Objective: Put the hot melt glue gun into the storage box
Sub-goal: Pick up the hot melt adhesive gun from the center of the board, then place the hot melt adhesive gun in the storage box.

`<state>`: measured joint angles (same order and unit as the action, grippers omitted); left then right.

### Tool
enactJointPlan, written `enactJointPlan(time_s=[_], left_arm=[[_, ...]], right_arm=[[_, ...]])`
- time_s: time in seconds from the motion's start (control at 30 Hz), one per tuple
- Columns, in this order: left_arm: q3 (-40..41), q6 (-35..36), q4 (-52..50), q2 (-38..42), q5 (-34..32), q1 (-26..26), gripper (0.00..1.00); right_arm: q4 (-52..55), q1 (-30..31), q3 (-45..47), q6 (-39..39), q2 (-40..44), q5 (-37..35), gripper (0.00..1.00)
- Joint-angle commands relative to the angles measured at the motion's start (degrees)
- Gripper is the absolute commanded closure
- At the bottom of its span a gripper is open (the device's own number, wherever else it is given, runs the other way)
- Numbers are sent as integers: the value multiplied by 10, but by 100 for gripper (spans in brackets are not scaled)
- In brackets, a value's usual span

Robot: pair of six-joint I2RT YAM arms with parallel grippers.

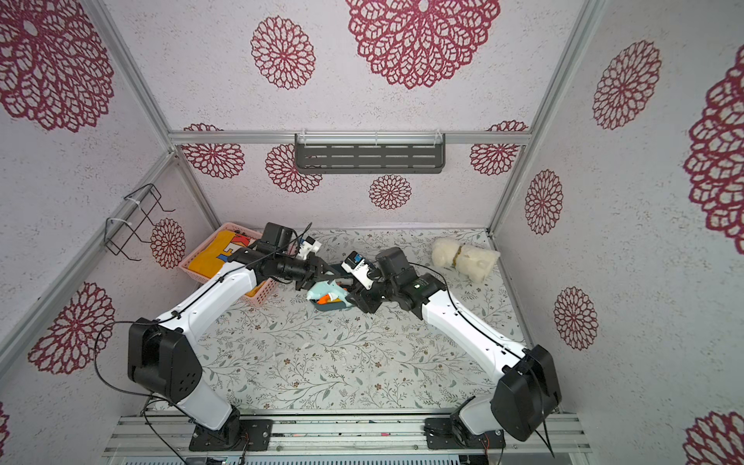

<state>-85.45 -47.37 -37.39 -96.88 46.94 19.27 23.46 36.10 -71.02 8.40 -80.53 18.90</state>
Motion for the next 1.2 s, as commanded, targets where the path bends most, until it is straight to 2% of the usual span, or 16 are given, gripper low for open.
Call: enactJointPlan(time_s=[0.0,0.3,0.5,1.17], left_arm=[[-48,-14,35,-44,-21,-24,100],[-142,-45,120,-192,-16,-31,100],[-181,-27,124,-261,-29,-30,100],[-134,46,80,-299,-166,-24,100]], right_arm=[[-37,-32,-10,-42,45,-25,41],[-37,-68,-3,-49,66,-38,38],[-26,-73,-7,-53,70,-40,38],[-37,-76,-12,-64,35,-25,38]])
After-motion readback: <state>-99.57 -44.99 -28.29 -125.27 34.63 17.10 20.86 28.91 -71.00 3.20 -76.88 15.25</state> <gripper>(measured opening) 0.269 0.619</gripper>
